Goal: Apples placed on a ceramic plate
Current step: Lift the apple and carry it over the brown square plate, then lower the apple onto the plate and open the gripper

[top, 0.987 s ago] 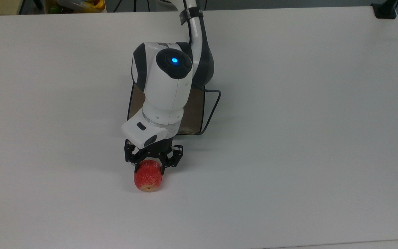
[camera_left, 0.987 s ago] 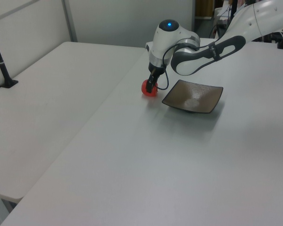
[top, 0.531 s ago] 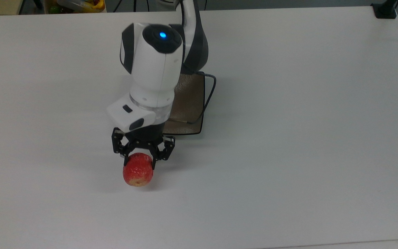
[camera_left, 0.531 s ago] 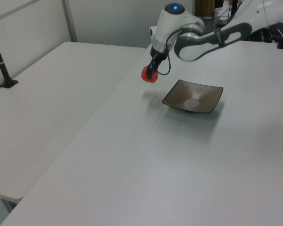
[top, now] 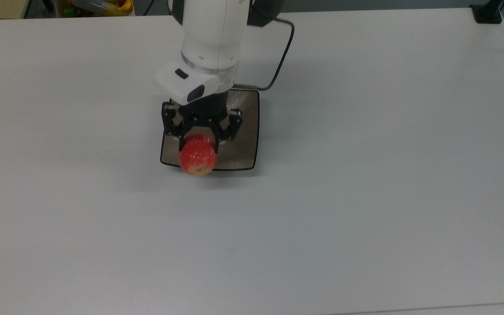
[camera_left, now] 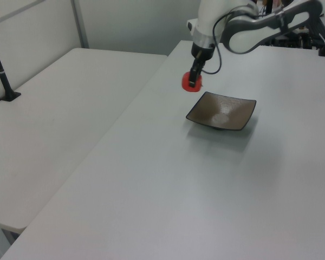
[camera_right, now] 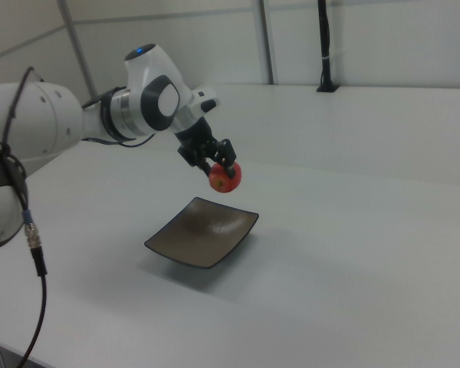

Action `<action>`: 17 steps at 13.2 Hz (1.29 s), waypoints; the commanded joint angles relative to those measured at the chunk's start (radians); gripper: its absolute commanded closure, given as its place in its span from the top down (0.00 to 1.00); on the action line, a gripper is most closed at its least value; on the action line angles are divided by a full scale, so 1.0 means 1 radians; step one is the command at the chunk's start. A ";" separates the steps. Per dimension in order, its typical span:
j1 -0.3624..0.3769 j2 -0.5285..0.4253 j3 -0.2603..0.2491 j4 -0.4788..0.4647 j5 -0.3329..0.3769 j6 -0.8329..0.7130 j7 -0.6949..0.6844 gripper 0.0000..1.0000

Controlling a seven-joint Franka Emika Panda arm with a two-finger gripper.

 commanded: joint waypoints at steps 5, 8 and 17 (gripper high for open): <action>0.050 -0.130 0.010 -0.153 0.115 -0.243 -0.190 0.94; 0.050 -0.129 0.010 -0.152 0.116 -0.242 -0.186 1.00; 0.041 -0.254 -0.001 -0.132 0.253 -0.421 -0.170 1.00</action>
